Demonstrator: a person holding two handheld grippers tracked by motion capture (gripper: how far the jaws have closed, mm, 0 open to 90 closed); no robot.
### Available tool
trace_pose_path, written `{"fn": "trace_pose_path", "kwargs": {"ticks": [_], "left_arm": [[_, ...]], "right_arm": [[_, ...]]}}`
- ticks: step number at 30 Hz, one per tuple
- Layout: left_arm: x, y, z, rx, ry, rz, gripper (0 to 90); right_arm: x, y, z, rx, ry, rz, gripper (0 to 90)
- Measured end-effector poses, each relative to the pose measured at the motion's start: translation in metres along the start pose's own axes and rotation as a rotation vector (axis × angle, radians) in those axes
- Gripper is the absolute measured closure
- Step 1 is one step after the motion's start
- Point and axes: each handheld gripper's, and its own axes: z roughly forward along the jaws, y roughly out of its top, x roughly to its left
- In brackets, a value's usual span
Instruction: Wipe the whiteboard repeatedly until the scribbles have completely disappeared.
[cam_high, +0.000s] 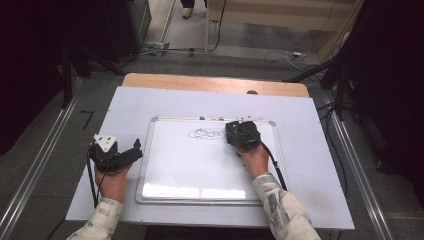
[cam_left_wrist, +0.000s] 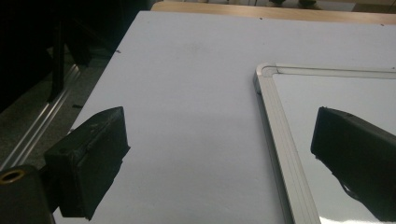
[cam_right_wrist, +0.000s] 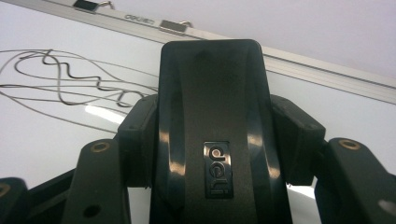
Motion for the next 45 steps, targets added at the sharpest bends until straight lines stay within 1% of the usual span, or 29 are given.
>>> {"fn": "trace_pose_path", "kwargs": {"ticks": [7,13,15,16,18,19,20,22,23,27,31,37,45], "left_arm": [[0.001,0.0,0.0,-0.001,0.0,-0.003,4.3],[0.001,-0.001,-0.001,0.0,0.001,-0.001,4.3],[0.002,-0.001,-0.002,-0.002,0.002,-0.005,4.3],[0.003,-0.001,-0.002,0.002,0.002,-0.006,4.3],[0.004,0.0,-0.002,0.0,0.005,-0.008,4.3],[0.004,0.0,-0.002,0.0,0.006,-0.011,4.3],[0.004,0.0,-0.003,0.001,0.005,-0.009,4.3],[0.003,-0.001,-0.003,-0.002,0.005,-0.005,4.3],[0.002,-0.001,-0.002,-0.002,0.004,-0.005,4.3],[0.002,-0.002,-0.001,0.006,0.004,-0.006,4.3],[0.002,-0.002,-0.003,0.0,0.006,-0.005,4.3],[0.003,-0.002,-0.003,0.003,0.005,-0.009,4.3],[0.0,-0.002,0.0,0.013,0.003,0.004,4.3]], "right_arm": [[0.015,0.005,0.005,0.001,0.019,-0.026,38.8],[0.011,0.004,0.004,0.002,0.024,-0.025,38.8],[0.007,0.004,0.003,0.003,0.017,-0.017,38.8],[0.003,0.003,0.002,0.006,0.012,-0.013,38.8],[0.0,0.003,0.001,0.008,0.007,-0.012,38.8],[-0.004,0.001,0.0,0.007,0.002,-0.007,38.8],[-0.004,0.001,0.0,0.007,0.002,-0.007,38.8],[-0.01,-0.001,-0.002,0.006,-0.005,0.0,38.8],[-0.011,-0.002,-0.003,0.006,-0.005,0.007,38.8],[-0.015,-0.003,-0.004,0.007,-0.012,0.01,38.8],[-0.014,-0.003,-0.004,0.007,-0.017,0.008,38.9],[-0.012,-0.003,-0.003,-0.001,-0.016,0.007,38.9],[-0.007,-0.001,-0.001,-0.006,-0.01,0.003,38.8]]}}
